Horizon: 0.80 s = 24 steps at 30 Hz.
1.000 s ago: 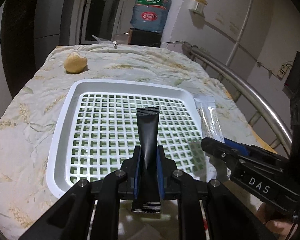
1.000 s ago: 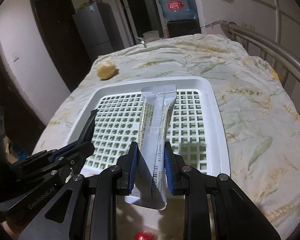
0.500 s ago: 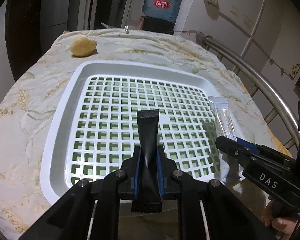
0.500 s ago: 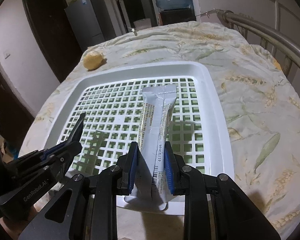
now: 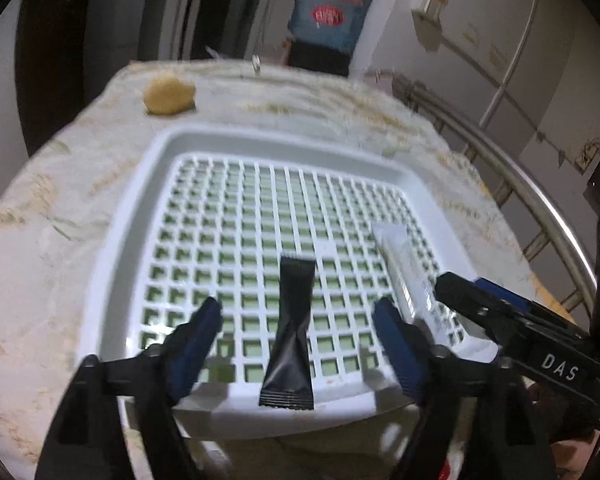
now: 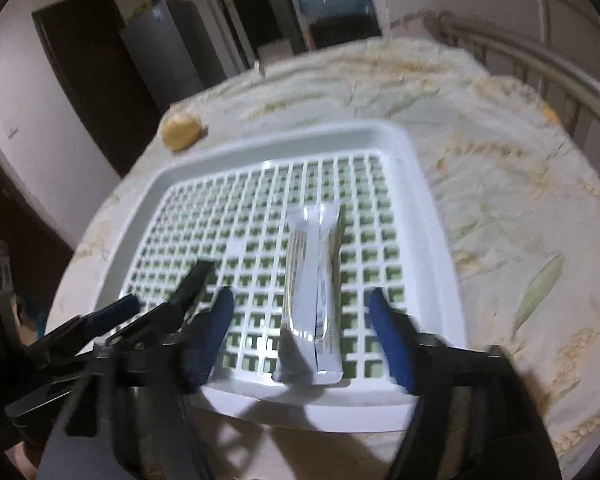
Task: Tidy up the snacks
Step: 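Lift both open tools away from the tray toward the remaining snacks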
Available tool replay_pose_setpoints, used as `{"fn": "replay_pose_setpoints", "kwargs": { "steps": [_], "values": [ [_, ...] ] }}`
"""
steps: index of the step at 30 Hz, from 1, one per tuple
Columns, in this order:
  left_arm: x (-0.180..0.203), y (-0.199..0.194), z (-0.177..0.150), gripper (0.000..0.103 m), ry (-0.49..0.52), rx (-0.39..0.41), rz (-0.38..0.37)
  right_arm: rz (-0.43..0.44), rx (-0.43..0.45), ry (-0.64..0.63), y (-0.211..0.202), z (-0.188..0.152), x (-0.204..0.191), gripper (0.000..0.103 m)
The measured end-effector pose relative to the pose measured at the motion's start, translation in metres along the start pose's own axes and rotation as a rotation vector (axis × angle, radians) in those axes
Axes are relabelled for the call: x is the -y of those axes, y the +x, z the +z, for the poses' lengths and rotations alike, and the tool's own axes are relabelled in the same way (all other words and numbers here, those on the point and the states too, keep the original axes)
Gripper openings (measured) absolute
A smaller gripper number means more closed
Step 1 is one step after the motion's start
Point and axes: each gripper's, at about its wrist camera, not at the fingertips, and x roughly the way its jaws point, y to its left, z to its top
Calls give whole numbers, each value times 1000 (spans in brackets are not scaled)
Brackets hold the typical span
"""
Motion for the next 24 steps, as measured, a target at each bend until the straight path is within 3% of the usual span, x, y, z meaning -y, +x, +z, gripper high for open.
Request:
{"fn": "replay_pose_setpoints", "kwargs": {
  "steps": [7, 13, 19, 24],
  "values": [
    [-3, -41, 14, 92, -2, 78, -30, 29, 87, -9, -39, 13, -7, 80],
    [4, -93, 21, 96, 27, 165, -51, 71, 204, -42, -96, 20, -22, 84],
    [13, -149, 4, 102, 104, 261, -58, 114, 334, -87, -159, 3, -29, 99],
    [6, -171, -23, 102, 137, 262, -70, 109, 357, -128, -185, -27, -31, 100]
  ]
}}
